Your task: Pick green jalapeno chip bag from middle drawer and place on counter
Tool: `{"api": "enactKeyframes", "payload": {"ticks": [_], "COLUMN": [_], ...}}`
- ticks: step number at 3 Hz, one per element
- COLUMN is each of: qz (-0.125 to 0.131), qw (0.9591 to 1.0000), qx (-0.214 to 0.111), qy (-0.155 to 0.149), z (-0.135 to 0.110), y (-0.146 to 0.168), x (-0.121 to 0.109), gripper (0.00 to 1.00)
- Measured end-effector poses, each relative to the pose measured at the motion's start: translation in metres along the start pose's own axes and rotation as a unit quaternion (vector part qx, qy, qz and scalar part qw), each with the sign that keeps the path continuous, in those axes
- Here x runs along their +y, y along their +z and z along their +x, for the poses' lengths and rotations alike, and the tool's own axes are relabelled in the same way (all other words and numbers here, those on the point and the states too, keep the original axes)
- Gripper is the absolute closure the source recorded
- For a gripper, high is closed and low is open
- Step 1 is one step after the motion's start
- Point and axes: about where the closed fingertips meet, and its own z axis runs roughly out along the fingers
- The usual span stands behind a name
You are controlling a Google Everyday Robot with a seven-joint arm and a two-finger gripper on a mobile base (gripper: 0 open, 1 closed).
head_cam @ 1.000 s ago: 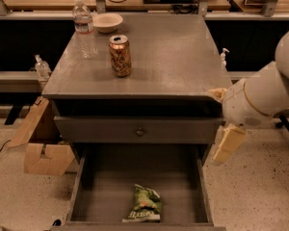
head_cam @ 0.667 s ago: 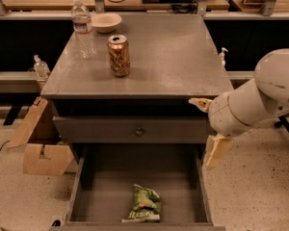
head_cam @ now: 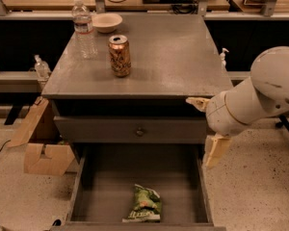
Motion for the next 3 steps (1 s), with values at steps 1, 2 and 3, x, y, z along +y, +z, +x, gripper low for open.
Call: {"api": "enactKeyframes", "payload": {"ticks": [1, 2, 3], "qz": [-0.018, -0.064, -0.114], "qw": [0.9969, 0.9806, 0.9578], "qx": [0.020, 0.046, 0.072], "qy": [-0.074, -0.179, -0.254], "z": [-0.006, 0.003, 0.014], "y": [0.049, 0.129, 0.190], "x": [0.017, 0.060, 0.095], "gripper": [0.00, 0.00, 0.00]}}
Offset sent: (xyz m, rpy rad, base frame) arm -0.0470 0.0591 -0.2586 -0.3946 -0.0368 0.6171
